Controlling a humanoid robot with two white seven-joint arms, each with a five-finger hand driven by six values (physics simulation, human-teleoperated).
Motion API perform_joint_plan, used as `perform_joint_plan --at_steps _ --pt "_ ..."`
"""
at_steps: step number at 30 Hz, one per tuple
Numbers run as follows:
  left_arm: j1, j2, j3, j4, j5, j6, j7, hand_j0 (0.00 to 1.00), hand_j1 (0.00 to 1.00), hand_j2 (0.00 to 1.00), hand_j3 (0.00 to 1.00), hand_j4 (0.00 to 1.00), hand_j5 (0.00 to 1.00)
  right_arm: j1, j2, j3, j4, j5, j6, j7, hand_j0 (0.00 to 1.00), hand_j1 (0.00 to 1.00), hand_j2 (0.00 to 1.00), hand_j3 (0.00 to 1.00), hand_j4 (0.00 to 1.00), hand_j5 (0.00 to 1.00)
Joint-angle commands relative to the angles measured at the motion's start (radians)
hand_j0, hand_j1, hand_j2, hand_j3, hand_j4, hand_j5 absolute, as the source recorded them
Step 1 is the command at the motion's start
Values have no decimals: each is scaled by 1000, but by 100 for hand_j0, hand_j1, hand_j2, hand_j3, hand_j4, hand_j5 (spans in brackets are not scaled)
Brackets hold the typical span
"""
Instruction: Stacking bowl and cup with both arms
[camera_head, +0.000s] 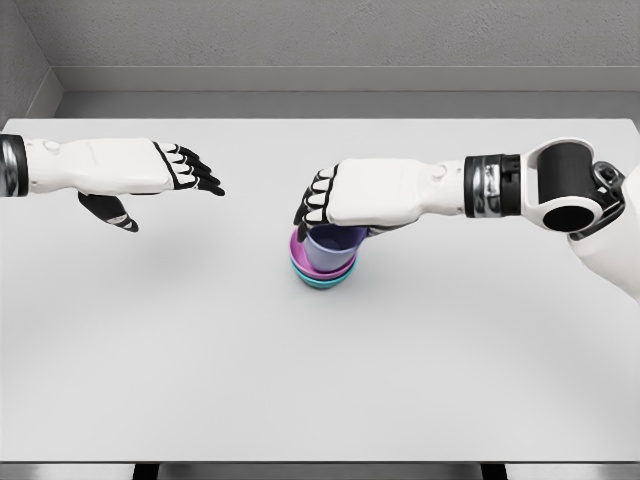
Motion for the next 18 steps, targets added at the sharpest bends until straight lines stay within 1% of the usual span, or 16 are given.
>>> perform_joint_plan --at_steps 1,15,18 --pt "0 1 1 0 5 3 0 100 100 100 100 100 100 -2 -1 -2 0 -4 3 -1 70 70 70 70 70 70" --pt "0 1 1 0 5 3 0 100 100 100 100 100 100 6 -1 1 0 -4 3 -1 70 70 70 70 70 70" --pt "0 2 1 0 5 3 0 100 100 100 100 100 100 6 -1 13 0 -3 3 -1 70 70 70 70 70 70"
